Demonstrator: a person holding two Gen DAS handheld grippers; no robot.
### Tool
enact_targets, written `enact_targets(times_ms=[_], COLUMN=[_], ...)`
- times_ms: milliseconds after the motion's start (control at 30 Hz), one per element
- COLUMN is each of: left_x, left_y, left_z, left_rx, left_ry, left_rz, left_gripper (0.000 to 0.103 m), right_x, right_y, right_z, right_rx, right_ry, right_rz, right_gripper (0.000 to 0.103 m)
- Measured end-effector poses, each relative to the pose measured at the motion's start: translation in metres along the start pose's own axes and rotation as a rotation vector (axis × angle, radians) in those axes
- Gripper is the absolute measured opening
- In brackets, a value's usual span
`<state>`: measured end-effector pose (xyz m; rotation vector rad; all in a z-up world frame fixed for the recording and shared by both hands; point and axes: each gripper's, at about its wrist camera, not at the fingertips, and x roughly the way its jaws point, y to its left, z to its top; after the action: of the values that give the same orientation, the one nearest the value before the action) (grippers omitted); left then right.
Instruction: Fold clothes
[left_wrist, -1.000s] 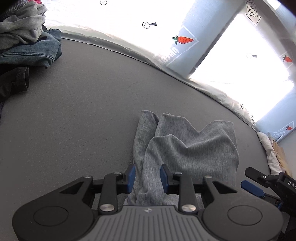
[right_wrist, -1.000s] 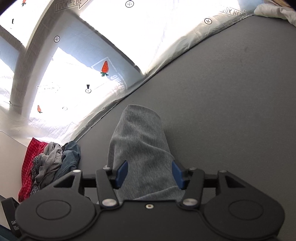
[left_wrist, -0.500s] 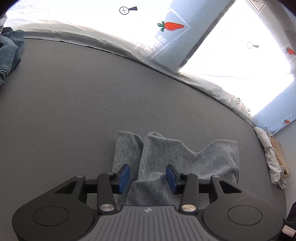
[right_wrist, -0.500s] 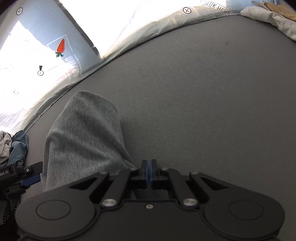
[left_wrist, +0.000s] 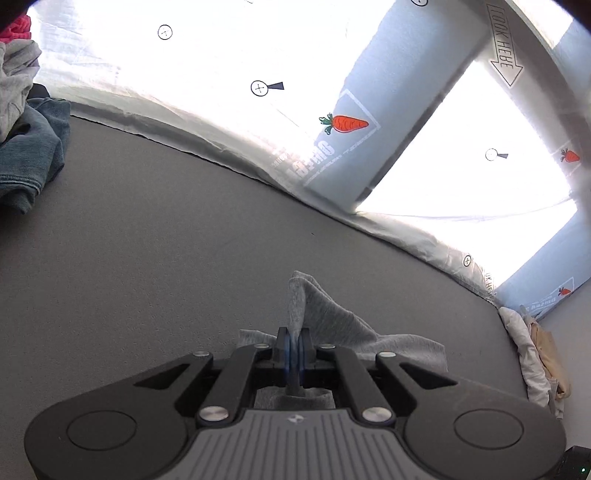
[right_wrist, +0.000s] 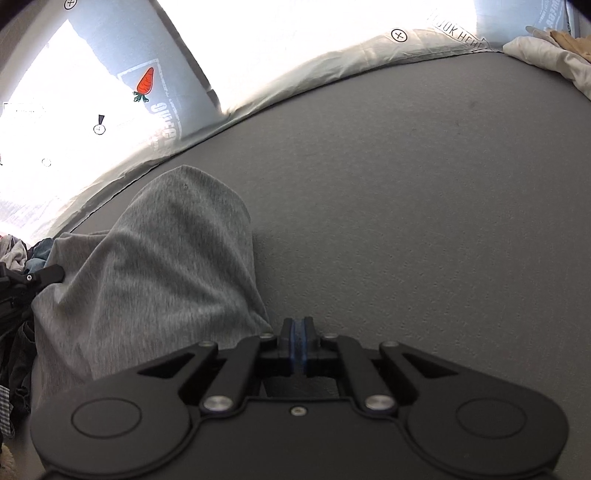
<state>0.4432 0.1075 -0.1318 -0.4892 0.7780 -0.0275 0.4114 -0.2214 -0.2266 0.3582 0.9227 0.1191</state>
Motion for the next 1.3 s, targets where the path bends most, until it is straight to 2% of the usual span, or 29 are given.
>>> enact_targets(times_ms=[67,167,200,233,267,367,433,467,500,633,733,800,900,1133,1233,1300], left_x=[0.016,0.027,0.021,0.012,0.003,-0.015,-0.020,-0.020,-0.019,-0.015,-0.022,-0.029,-0.038,-0.054,-0.056,-0.059], left_y=[0.014,0.029,0.031,0.030,0.027,0.004,-0.012,-0.020,-0.029,-0.051,-0.057,-0.054,-0.053,-0.056,-0.056,-0.055], left_z=[-0.003,-0.008,-0.009,-0.009,-0.010,-0.015,-0.023,-0.031,-0.040,-0.073,-0.087,-0.091,-0.098,-0.122,-0.128,-0.131], left_rx=[-0.033,-0.076,-0.099,-0.114,-0.123,-0.043,0.040,0.080,0.124,0.257,0.322,0.296,0.277,0.299,0.297,0.295], left_ry=[0.050,0.142,0.137,0.117,0.098,0.096,0.123,0.144,0.170,0.260,0.268,0.274,0.279,0.269,0.253,0.240], left_rz=[0.089,0.144,0.124,0.091,0.059,0.005,-0.019,-0.034,-0.050,-0.043,-0.024,-0.041,-0.049,-0.049,-0.047,-0.041], left_gripper=[0.005,0.010,0.014,0.026,0.039,0.045,0.046,0.048,0.049,0.049,0.049,0.050,0.052,0.059,0.061,0.062], right_x=[0.000,-0.001,-0.002,-0.004,-0.009,-0.031,-0.043,-0.046,-0.048,-0.035,-0.031,-0.034,-0.041,-0.053,-0.058,-0.062], right_y=[0.001,-0.004,-0.006,-0.007,-0.007,-0.005,0.000,0.006,0.013,0.038,0.026,0.013,0.002,-0.005,-0.008,-0.012], right_z=[0.000,0.001,0.003,0.006,0.007,0.009,0.010,0.010,0.010,-0.001,-0.011,-0.018,-0.029,-0.051,-0.057,-0.059], right_rx=[-0.004,0.042,0.070,0.100,0.125,0.160,0.168,0.159,0.132,-0.027,0.036,0.103,0.139,0.113,0.093,0.092], right_ry=[-0.003,0.004,0.015,0.024,0.019,-0.046,-0.075,-0.083,-0.085,0.005,0.077,0.113,0.146,0.186,0.197,0.193], right_rz=[-0.001,0.013,0.016,0.011,0.009,0.088,0.146,0.179,0.194,0.111,0.135,0.176,0.197,0.168,0.156,0.158], right_gripper=[0.003,0.003,0.006,0.008,0.019,0.023,0.036,0.045,0.049,0.048,0.044,0.042,0.042,0.042,0.040,0.034])
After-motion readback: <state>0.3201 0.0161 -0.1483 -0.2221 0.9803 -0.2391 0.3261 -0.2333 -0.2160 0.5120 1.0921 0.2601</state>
